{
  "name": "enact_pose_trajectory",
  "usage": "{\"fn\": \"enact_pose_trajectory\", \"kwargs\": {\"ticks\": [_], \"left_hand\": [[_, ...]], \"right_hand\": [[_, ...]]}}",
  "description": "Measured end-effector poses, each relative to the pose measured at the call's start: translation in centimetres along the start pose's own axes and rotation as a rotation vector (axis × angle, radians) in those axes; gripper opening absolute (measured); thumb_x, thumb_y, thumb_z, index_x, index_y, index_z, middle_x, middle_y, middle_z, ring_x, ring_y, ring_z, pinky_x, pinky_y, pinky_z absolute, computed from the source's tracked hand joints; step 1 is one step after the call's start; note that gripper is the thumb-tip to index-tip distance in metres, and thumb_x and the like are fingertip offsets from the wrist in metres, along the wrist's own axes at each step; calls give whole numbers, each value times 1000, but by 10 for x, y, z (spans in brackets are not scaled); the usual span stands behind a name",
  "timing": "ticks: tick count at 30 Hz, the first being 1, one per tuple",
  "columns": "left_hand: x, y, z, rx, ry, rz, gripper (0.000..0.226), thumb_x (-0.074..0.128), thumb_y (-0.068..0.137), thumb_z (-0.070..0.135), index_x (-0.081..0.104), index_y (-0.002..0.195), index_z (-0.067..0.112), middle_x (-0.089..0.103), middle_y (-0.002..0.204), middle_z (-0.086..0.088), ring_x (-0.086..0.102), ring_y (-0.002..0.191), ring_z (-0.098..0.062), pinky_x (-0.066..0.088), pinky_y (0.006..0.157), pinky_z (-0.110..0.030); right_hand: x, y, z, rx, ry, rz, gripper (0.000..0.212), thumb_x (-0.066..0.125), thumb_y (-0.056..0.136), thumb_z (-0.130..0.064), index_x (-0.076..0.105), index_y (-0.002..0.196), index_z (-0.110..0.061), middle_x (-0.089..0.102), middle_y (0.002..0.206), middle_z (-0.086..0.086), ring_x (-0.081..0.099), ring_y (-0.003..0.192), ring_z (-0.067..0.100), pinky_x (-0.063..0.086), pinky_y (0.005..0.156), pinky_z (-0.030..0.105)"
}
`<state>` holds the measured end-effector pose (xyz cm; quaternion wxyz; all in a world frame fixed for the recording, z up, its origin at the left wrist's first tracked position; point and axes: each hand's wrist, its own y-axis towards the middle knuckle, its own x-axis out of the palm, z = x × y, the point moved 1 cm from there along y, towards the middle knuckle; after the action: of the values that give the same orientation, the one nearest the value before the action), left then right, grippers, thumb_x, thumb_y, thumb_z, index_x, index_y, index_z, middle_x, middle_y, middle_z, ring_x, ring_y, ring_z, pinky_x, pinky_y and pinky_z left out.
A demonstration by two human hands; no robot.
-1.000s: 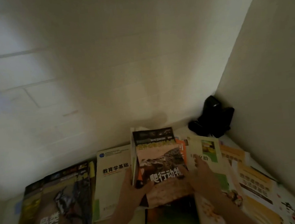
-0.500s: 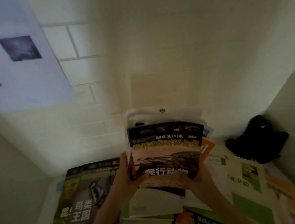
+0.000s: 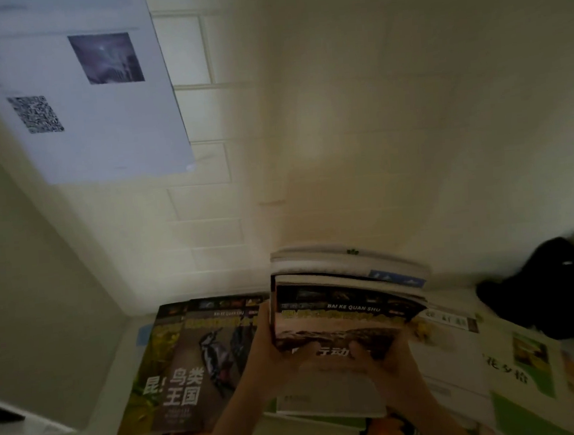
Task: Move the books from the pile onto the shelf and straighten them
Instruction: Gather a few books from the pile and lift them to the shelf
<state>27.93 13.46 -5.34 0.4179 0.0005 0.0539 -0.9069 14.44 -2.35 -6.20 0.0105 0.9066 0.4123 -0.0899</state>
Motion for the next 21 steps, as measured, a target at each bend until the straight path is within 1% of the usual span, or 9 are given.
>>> {"fn": "enact_pose_trajectory", "kwargs": {"ticks": [2, 4, 7, 10, 12, 14, 15, 18, 21], "left_hand": [[-2, -1, -3, -18, 9, -25, 95, 76, 77, 0, 17, 143, 34, 54, 129, 9, 61, 112, -14, 54, 90, -38], [-1, -1, -5, -71, 18, -23, 93, 74, 79, 3, 14, 146, 30, 51, 131, 6, 61, 110, -12, 55, 90, -36], [0, 2, -12, -53, 52, 13, 82, 75, 80, 8, 22, 141, 19, 55, 128, -5, 62, 109, -11, 54, 91, -35], [3, 3, -12, -8, 43, 69, 69, 75, 80, 10, 32, 133, 22, 58, 120, 0, 62, 109, -15, 54, 88, -29], [2, -1, -4, 31, -14, 109, 60, 73, 80, 5, 39, 123, 27, 59, 115, 3, 62, 106, -15, 54, 85, -27], [-5, -12, 11, 68, -69, 132, 56, 73, 79, 4, 42, 121, 24, 61, 111, 4, 63, 104, -13, 54, 84, -29], [-13, -20, 21, 101, -67, 144, 53, 73, 79, 3, 43, 120, 20, 62, 110, 3, 64, 102, -11, 54, 83, -28], [-49, -51, 61, 227, -56, 201, 52, 70, 82, 3, 41, 123, 15, 63, 113, 0, 65, 102, -7, 55, 83, -25], [-93, -94, 94, 308, 8, 352, 46, 65, 87, 6, 44, 123, 26, 66, 107, 3, 66, 100, -10, 55, 84, -30]], "right_hand": [[-1, 1, 1, -8, -24, -31, 55, 67, 84, -5, 40, 122, -35, 59, 117, -10, 61, 101, -8, 51, 75, 9], [-3, 3, 2, 7, -50, -41, 55, 66, 85, -4, 39, 120, -37, 58, 116, -13, 60, 96, -15, 51, 72, 8], [0, 3, 5, 27, -36, -24, 55, 68, 84, -12, 41, 128, -30, 60, 117, -13, 62, 99, -9, 53, 73, 13], [5, 0, 0, 0, -40, 57, 48, 70, 84, -17, 45, 122, -32, 60, 113, -15, 61, 102, 2, 51, 71, 9], [8, -5, -9, -24, -14, 79, 46, 71, 83, -21, 46, 117, -40, 62, 110, -16, 62, 103, 7, 53, 78, 16], [11, -13, -26, -52, -7, 45, 49, 71, 81, -34, 46, 122, -42, 65, 112, -15, 64, 107, 14, 56, 85, 38], [15, -16, -39, -87, -17, 26, 51, 70, 81, -38, 46, 125, -41, 66, 113, -14, 65, 106, 15, 56, 84, 41], [36, -25, -86, -214, -53, -5, 53, 68, 86, -17, 43, 132, -26, 65, 109, -4, 68, 90, 0, 55, 72, 18], [75, -51, -136, -319, -84, -98, 50, 68, 86, -7, 43, 123, -29, 64, 103, -4, 66, 78, -7, 51, 64, 15]]}}
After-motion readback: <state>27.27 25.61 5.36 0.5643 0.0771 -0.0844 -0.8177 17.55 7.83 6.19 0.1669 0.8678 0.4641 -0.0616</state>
